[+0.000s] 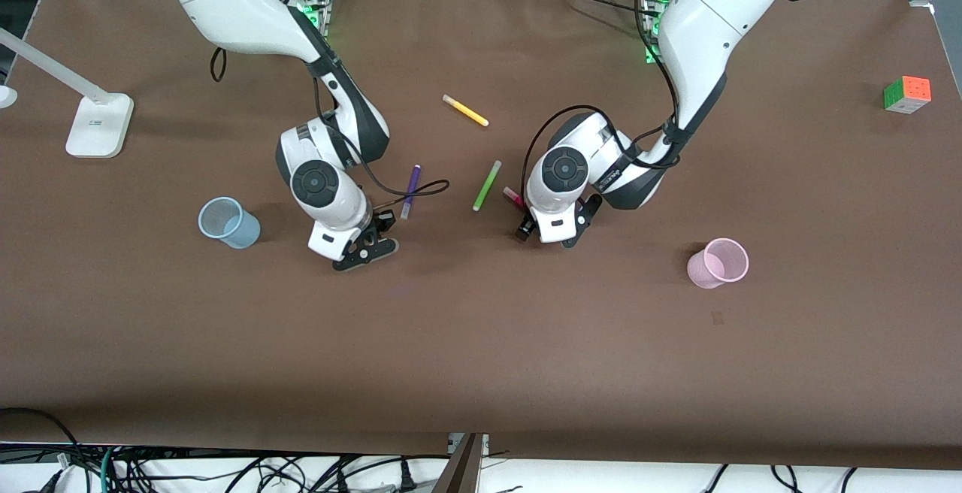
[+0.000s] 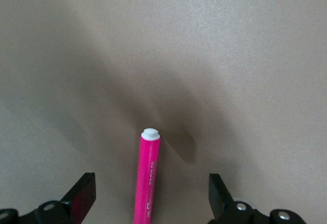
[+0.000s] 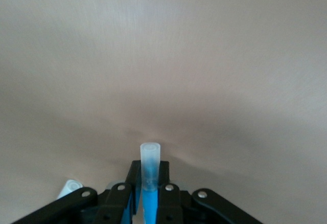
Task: Place pink and blue markers in matching cups
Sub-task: 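Carry the blue marker to the blue cup while the left gripper carries pink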
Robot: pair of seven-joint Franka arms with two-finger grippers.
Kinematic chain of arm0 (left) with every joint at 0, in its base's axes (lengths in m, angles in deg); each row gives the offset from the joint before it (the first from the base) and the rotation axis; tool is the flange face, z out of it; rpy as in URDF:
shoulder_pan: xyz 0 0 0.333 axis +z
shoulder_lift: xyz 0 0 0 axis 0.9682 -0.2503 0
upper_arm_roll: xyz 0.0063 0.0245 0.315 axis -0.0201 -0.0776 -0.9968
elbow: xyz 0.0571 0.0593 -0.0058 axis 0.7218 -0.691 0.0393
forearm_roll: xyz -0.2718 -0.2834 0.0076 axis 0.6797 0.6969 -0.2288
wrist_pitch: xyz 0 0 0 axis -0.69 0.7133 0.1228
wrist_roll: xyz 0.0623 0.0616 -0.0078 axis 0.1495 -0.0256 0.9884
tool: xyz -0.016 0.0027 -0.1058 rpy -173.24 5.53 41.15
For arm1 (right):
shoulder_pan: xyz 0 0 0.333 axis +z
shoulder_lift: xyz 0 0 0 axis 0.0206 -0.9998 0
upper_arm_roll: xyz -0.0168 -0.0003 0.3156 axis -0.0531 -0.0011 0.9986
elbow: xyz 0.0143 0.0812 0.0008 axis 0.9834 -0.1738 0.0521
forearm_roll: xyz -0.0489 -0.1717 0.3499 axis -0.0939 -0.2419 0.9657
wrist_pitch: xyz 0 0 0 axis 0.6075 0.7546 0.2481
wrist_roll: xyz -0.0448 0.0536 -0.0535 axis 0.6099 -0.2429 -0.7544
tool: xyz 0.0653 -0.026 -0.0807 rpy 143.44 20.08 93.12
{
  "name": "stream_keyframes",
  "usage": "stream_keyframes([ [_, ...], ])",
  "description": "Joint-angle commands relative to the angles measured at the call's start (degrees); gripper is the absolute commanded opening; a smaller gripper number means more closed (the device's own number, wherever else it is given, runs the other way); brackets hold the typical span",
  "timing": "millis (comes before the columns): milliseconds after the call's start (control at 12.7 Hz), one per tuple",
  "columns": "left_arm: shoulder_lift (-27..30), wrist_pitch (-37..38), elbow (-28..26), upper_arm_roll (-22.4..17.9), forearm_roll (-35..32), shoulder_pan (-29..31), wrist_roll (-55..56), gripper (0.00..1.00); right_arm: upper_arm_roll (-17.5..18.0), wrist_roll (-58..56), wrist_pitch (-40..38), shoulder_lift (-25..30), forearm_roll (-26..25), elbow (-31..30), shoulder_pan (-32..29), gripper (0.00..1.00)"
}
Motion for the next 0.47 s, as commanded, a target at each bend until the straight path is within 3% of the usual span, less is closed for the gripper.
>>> stream_keyframes([
  [0, 0.04, -1.60, -0.73, -0.59, -1.71, -1.39, 2.09, 0.83, -0.24, -12.30, -10.40, 2.35, 0.33, 7.05, -3.33, 0.00],
  [158, -0.40, -1.78, -1.09, -0.59, -1.71, -1.31, 2.09, 0.71, -0.24, -26.37, -20.16, 2.61, 1.21, 12.95, -6.85, 0.00],
  [395, -0.23, -1.69, -1.96, -0.59, -1.71, -1.74, 2.09, 0.26, -0.33, -46.92, -26.52, 6.20, 6.64, 13.86, -11.69, 0.00],
])
